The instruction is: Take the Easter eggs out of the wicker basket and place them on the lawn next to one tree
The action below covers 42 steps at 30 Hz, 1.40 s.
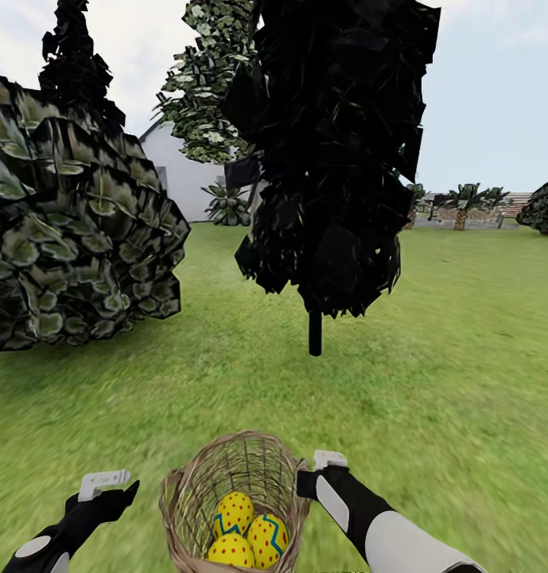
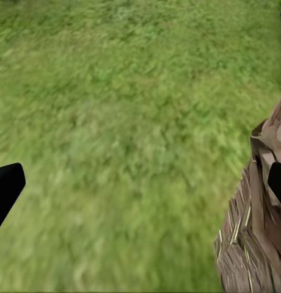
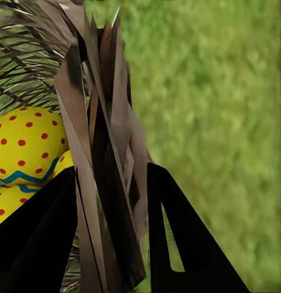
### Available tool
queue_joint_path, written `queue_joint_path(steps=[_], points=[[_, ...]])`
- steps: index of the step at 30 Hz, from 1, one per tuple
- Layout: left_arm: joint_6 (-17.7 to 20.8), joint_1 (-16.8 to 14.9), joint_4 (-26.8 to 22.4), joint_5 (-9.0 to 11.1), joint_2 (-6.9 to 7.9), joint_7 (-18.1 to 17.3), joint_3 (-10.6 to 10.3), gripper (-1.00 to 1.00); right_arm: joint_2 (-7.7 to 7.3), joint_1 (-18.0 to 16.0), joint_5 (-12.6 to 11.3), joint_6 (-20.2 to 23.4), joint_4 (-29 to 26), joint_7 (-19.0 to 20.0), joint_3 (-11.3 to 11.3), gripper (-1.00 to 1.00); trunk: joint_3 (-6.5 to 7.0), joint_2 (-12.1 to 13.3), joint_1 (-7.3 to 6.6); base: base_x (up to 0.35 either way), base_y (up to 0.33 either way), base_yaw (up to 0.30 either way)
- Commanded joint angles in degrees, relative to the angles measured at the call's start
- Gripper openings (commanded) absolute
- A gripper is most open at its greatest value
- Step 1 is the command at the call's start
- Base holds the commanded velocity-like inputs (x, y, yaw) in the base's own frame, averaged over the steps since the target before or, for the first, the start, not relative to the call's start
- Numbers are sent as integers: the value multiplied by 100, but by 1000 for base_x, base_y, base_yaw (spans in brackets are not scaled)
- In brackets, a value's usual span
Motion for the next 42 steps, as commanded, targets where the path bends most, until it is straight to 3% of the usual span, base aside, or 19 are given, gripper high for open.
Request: queue_joint_path(steps=[1, 29, 33, 42], points=[[38, 0, -9, 45, 0, -22, 12, 100, 0, -5, -58, 20, -12, -42, 19, -100, 12, 38, -23, 0, 0, -250], [38, 0, -9, 45, 0, -23, 3, 100, 0, -5, -58, 20, -3, -42, 20, -100, 515, 1161, -638, 0, 0, -250], [38, 0, -9, 45, 0, -22, 3, 100, 0, -5, -58, 20, -3, -42, 20, -100, 515, 1161, -638, 0, 0, -250], [39, 0, -9, 42, 0, -22, 1, 100, 0, -5, -58, 20, -3, -39, 22, -100, 676, 1522, -836, 0, 0, -250]])
